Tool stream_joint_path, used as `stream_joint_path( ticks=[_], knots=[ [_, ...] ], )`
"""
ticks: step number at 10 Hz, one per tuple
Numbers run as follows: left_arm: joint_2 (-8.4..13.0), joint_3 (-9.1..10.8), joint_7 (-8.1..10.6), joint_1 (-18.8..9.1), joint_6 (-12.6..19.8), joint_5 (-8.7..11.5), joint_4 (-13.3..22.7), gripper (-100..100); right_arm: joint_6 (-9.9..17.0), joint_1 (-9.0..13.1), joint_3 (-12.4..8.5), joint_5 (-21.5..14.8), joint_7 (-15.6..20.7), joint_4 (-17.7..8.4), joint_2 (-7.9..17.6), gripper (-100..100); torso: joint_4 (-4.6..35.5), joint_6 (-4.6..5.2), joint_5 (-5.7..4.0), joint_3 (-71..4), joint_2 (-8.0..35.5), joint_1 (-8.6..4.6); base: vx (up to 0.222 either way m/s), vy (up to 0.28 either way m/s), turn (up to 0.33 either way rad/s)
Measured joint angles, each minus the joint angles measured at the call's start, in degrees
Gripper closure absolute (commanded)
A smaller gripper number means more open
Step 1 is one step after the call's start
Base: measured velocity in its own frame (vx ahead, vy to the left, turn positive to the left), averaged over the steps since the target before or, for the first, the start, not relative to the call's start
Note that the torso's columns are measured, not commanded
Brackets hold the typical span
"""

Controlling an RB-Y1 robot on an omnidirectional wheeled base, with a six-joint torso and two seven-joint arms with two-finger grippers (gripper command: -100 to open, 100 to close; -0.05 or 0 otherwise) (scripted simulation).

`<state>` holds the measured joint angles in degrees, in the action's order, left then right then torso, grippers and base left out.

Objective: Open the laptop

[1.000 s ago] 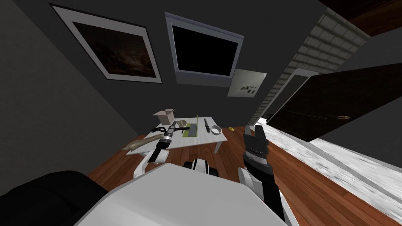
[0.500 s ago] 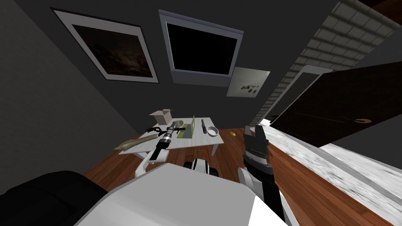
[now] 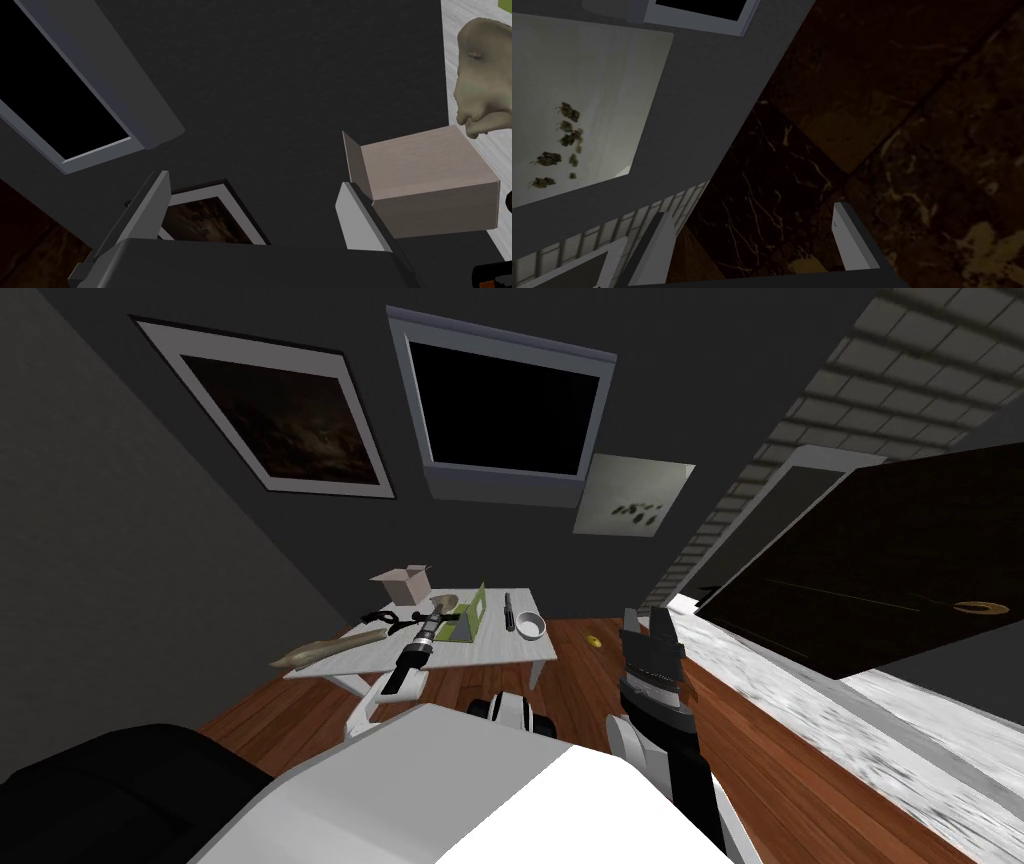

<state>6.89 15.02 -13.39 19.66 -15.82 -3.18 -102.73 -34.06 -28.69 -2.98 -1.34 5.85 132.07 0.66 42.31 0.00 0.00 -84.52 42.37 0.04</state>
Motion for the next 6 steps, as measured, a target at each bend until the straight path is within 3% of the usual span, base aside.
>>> stream_joint_path(
  ticks=[6],
  knots=[
    [1.81, 3.44, -1.36, -3.14, 2.96, 0.56, 6.96, -100, 0.0, 0.0, 0.0, 0.0, 0.0, 0.0, 0.0, 0, -0.02, 0.0, 0.01, -0.05, -0.08, 0.03, 0.083, -0.215, 0.066]
  ],
)
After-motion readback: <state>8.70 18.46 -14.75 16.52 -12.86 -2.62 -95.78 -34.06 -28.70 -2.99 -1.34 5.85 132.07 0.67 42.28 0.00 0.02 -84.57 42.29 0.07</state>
